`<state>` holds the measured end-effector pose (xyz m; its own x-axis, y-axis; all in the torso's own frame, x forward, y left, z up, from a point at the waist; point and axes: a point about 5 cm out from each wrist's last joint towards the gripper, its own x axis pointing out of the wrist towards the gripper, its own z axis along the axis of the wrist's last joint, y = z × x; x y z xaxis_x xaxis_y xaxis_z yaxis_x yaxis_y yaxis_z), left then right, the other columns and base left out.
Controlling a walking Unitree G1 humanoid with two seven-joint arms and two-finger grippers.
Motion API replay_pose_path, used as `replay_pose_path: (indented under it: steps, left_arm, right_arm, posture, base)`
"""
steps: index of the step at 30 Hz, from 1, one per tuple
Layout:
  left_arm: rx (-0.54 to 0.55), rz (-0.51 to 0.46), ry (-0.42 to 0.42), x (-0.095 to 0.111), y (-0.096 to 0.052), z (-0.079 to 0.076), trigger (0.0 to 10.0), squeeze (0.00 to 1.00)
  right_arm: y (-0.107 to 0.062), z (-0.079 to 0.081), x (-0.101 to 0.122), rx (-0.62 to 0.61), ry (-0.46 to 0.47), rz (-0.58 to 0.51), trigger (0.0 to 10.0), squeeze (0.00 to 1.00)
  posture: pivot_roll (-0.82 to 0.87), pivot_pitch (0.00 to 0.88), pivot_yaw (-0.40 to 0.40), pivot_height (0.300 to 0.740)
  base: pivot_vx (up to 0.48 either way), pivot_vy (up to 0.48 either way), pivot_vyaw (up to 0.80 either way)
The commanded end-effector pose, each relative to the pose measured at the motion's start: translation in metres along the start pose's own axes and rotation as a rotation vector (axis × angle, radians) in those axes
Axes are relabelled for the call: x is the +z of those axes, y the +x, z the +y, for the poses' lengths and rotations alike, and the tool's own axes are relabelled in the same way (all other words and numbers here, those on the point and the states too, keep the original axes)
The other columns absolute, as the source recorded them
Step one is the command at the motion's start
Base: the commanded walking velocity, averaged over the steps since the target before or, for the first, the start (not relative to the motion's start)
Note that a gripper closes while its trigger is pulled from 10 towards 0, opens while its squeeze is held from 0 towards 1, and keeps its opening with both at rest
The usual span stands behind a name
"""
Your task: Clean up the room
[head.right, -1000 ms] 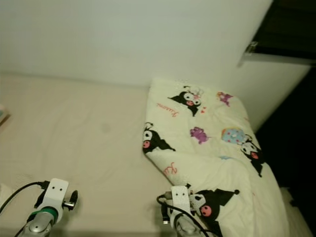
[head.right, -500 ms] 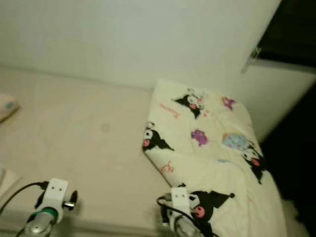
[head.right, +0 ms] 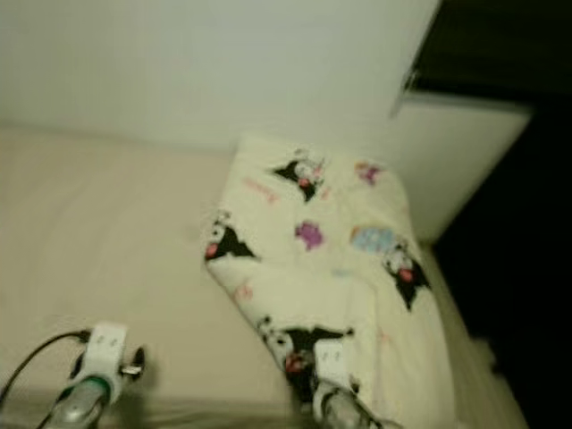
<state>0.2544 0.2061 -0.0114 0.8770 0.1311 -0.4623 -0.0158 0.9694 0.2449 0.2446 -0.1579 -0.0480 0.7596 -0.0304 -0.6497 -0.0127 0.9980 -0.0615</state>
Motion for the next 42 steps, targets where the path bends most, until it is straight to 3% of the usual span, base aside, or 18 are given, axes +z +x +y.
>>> replay_pose_path:
  steps: [1,15,18,30,42]
  left_arm:
    - [0.024,0.008,0.022,-0.008,-0.004,0.007,10.0,0.0]
    - [0.052,-0.049,0.117,-0.003,-0.006,0.011,10.0,0.0]
    - [0.049,-0.052,0.116,-0.002,-0.006,0.011,10.0,0.0]
    - [0.056,-0.11,0.071,0.008,-0.007,0.014,10.0,0.0]
    - [0.05,-0.122,0.056,0.01,-0.009,0.013,10.0,0.0]
  right_arm:
    - [-0.001,0.006,-0.005,0.015,0.004,0.019,10.0,0.0]
    - [-0.001,0.007,-0.002,0.009,0.011,-0.001,10.0,0.0]
    - [0.0,0.006,0.0,0.0,0.01,-0.009,10.0,0.0]
    - [0.005,-0.015,0.045,-0.097,0.145,-0.188,10.0,0.0]
    - [0.006,-0.023,0.054,-0.116,0.16,-0.216,10.0,0.0]
  posture:
    - [0.1,0.0,-0.063,0.74]
    - [0.1,0.0,-0.058,0.74]
    - [0.1,0.0,-0.058,0.74]
    - [0.09,0.0,-0.056,0.69]
    - [0.09,0.0,-0.062,0.655]
  base:
    - [0.0,0.36,0.0]
    - [0.0,0.0,0.0]
    - [0.0,0.0,0.0]
    - [0.0,0.0,0.0]
    - [0.0,0.0,0.0]
